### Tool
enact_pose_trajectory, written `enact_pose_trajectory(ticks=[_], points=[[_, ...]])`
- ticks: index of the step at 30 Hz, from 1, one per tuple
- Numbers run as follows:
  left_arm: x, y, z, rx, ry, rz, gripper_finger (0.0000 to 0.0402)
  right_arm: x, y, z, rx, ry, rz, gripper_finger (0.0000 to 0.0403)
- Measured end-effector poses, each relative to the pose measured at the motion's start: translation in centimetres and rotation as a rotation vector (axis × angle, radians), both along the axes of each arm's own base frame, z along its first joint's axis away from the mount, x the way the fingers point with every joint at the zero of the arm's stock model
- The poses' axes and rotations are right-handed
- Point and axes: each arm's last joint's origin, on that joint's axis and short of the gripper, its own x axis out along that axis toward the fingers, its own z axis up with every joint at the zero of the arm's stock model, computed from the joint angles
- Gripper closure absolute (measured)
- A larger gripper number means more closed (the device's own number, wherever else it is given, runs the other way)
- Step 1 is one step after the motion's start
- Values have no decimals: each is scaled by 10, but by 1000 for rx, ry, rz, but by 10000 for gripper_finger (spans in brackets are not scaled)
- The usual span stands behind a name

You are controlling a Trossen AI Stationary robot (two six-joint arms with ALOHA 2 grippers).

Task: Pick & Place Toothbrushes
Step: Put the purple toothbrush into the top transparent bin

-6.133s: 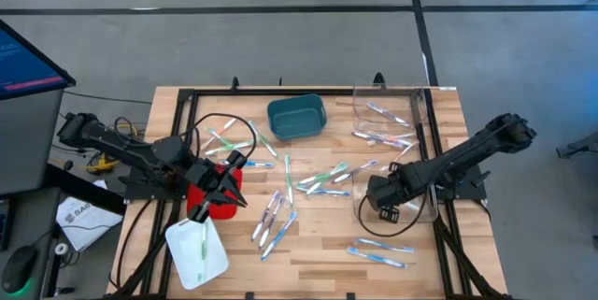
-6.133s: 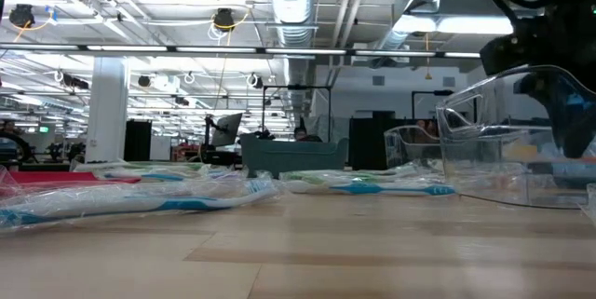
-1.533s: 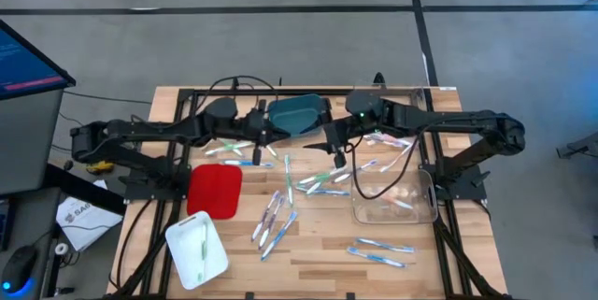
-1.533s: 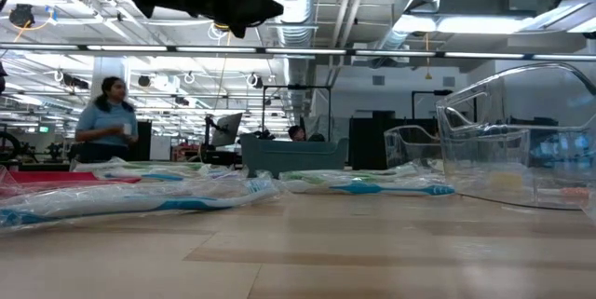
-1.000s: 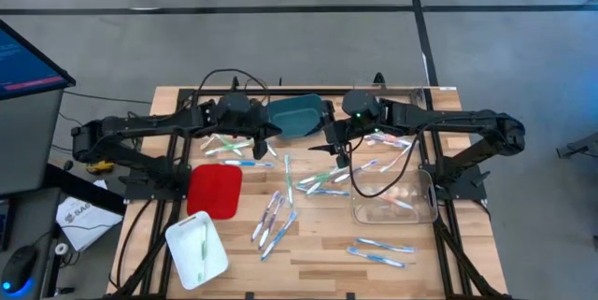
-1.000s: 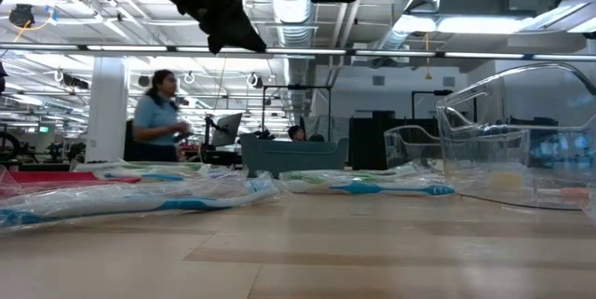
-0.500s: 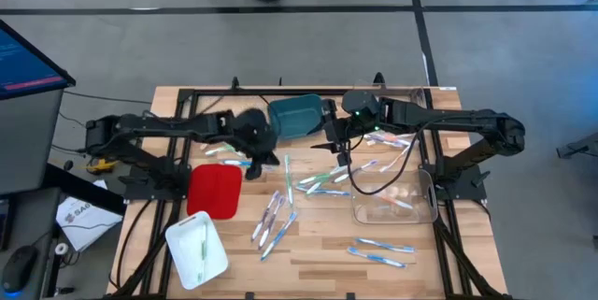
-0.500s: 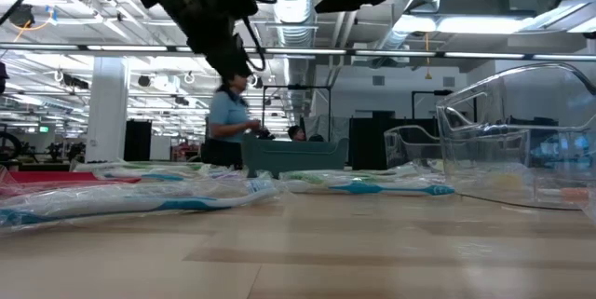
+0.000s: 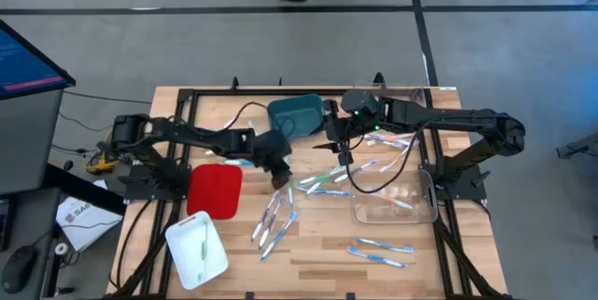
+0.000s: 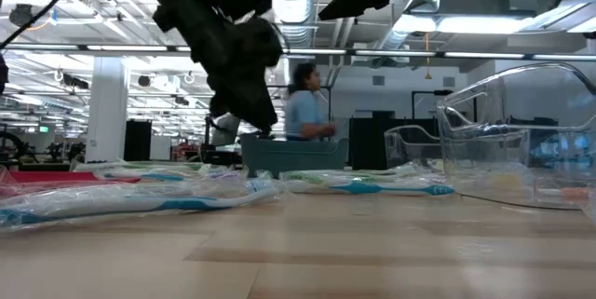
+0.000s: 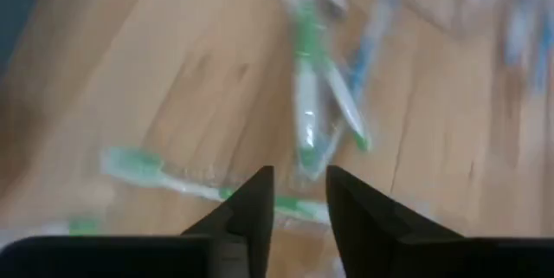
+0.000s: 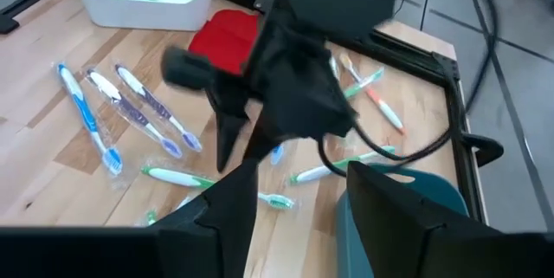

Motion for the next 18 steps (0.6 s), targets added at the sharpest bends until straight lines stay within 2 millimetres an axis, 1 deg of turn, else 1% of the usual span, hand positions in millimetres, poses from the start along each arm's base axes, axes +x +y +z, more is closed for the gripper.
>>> enact_pose_trajectory(ticks=[2, 6, 9, 14, 18], points=[[2, 0, -3, -72, 6, 54, 274, 0, 0, 0, 6, 0, -4, 232], [7, -1, -10, -134, -4, 109, 248, 0, 0, 0, 9, 0, -6, 233], [11, -2, -11, -139, -29, 122, 232, 0, 0, 0, 21, 1, -13, 232], [19, -2, -10, -93, -113, 92, 212, 0, 0, 0, 22, 5, -14, 233], [21, 0, -22, -100, -72, 107, 211, -1, 0, -1, 23, 11, -14, 234]])
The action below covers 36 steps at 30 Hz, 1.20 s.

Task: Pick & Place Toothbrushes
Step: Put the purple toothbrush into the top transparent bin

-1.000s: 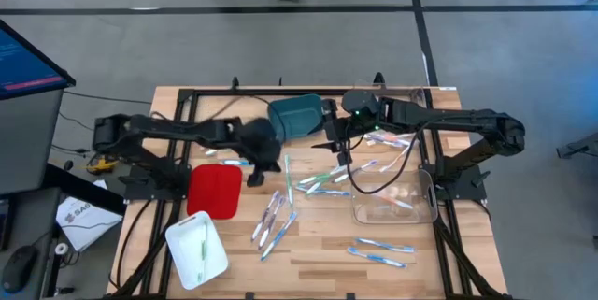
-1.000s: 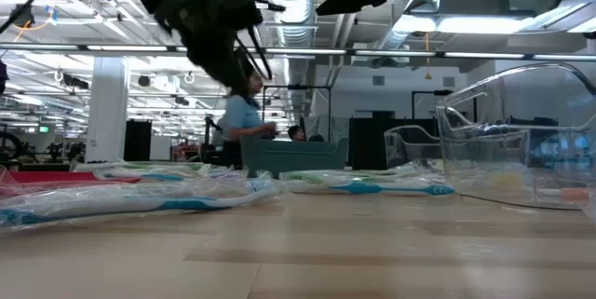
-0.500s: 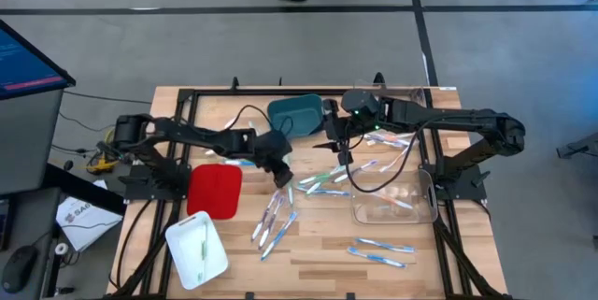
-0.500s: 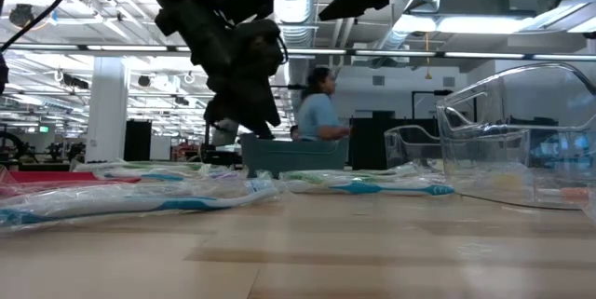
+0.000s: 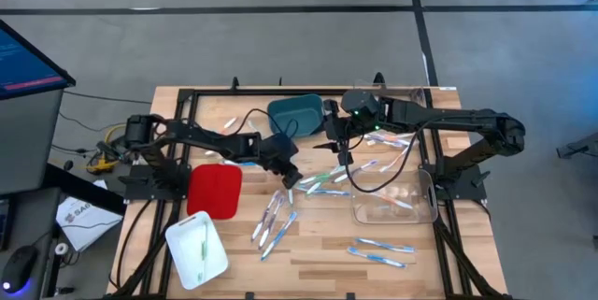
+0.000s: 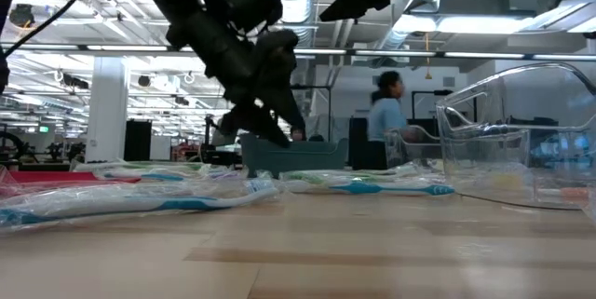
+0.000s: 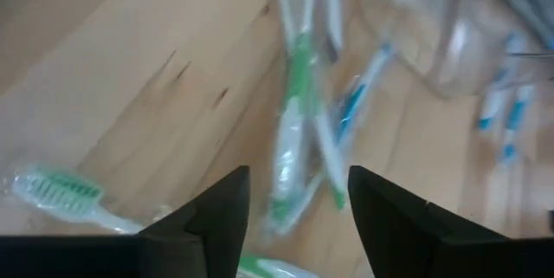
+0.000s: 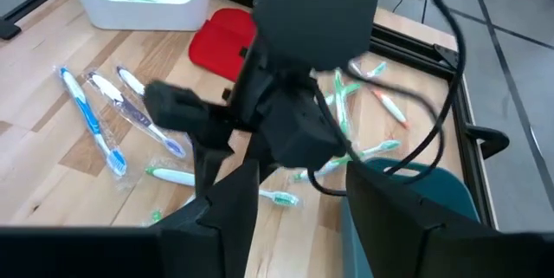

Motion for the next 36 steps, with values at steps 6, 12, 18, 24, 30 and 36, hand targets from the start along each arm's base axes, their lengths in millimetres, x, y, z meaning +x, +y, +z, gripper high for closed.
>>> enact_pose_trajectory(ticks=[6, 12, 18, 24, 30, 36], points=[[3, -1, -22, -10, 75, 11, 255, 0, -2, 0, 1, 4, -5, 231], [2, -2, -26, 3, 105, -6, 346, -1, -2, 0, 1, 4, -7, 233], [-6, 0, -24, 19, 171, -12, 396, -1, -2, 0, 1, 3, -6, 233], [-10, 1, -25, 24, 211, -5, 400, -1, -2, 0, 1, 4, -7, 229], [-11, 1, -23, 43, 213, -18, 400, -1, -2, 0, 1, 3, -6, 232], [-2, 9, -5, 143, 144, -32, 400, 0, -2, 1, -2, -11, -6, 230]])
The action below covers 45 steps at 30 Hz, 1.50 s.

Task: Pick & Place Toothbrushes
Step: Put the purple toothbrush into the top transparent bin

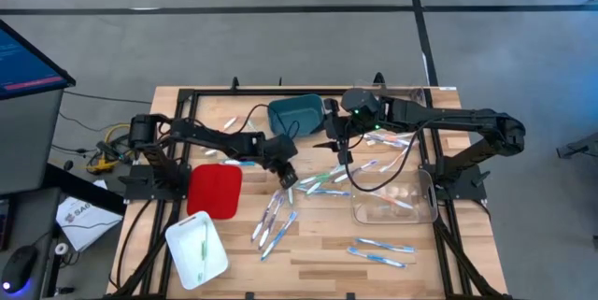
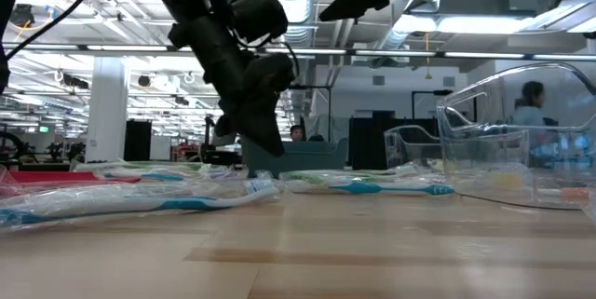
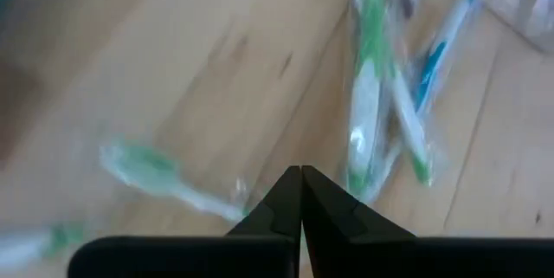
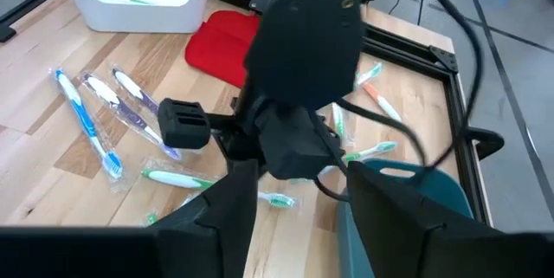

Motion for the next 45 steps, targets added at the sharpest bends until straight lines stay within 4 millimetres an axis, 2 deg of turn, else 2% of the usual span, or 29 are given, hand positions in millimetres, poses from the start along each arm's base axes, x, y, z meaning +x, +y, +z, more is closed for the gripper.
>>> enact_pose_trajectory(ticks=[7, 17, 30, 45], points=[[-2, 23, 1, 54, 7, 39, 400, 0, 0, 0, -1, -5, 1, 232], [0, 23, -2, 80, 8, -2, 401, 0, 0, 1, -2, -8, 2, 229], [11, 25, -21, 72, 41, -30, 401, 1, 0, 2, -4, -22, 2, 229], [-3, 12, -25, 96, 216, -12, 401, 0, 0, 0, -1, -2, 2, 229]])
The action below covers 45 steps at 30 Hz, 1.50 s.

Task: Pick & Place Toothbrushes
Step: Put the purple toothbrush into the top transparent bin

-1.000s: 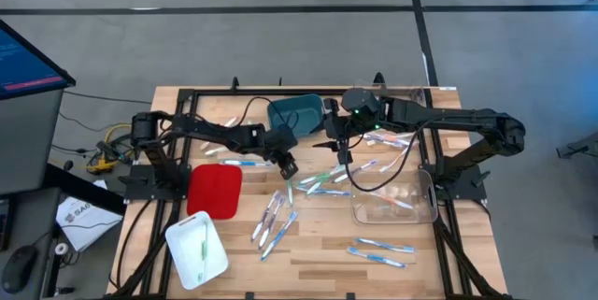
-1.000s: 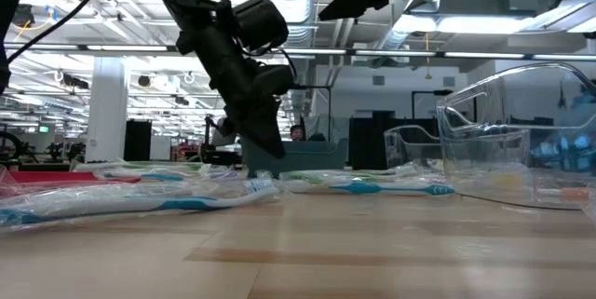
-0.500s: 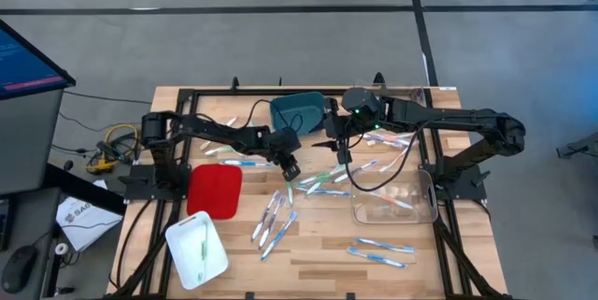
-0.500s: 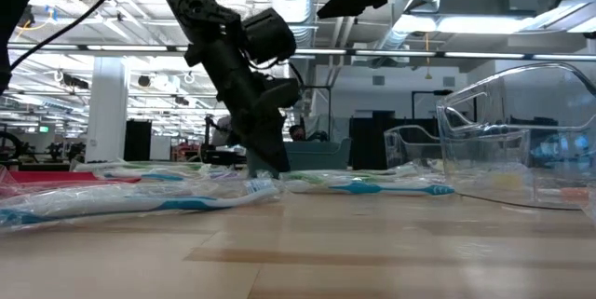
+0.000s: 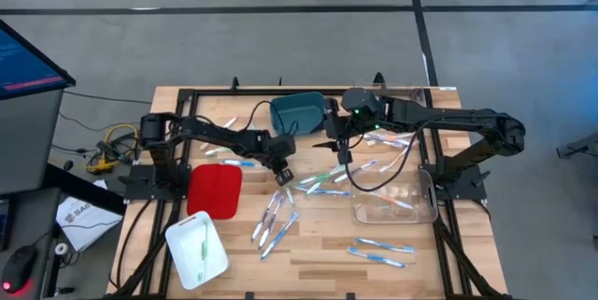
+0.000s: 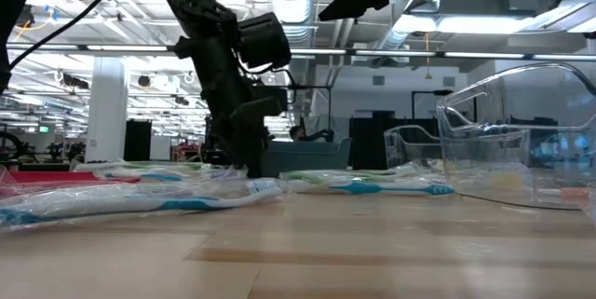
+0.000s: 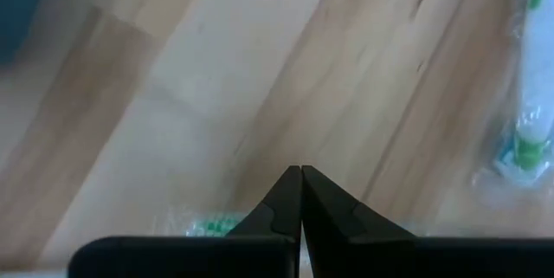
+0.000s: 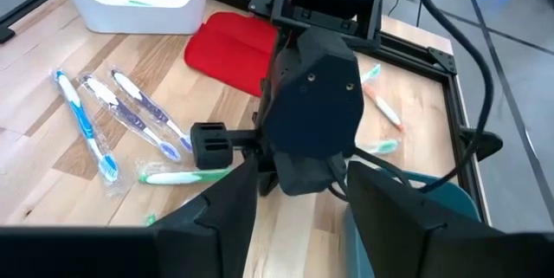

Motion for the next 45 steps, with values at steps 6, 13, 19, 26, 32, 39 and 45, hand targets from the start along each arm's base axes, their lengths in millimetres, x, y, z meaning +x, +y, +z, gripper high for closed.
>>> enact_pose_trajectory(ticks=[6, 13, 19, 26, 32, 39, 45], points=[[-2, -11, 3, 5, 22, 18, 401, 0, 0, 0, 0, 2, 0, 232], [-13, -23, 27, 44, 28, 34, 401, 0, 0, 0, 1, 3, 0, 229], [-31, -34, 67, 109, -62, 42, 401, 0, 0, 1, 23, -5, -13, 232], [-66, -49, 119, 246, -427, -4, 401, 13, 18, -13, 75, 29, 28, 228], [-109, -60, 135, 304, -745, -109, 401, 55, 44, -48, 88, -8, 141, 227], [-149, -67, 126, 290, -949, -172, 401, 97, 45, -82, 292, 91, -184, 228], [-161, -68, 115, 260, -985, -190, 401, 125, 30, -103, 396, 231, -417, 228]])
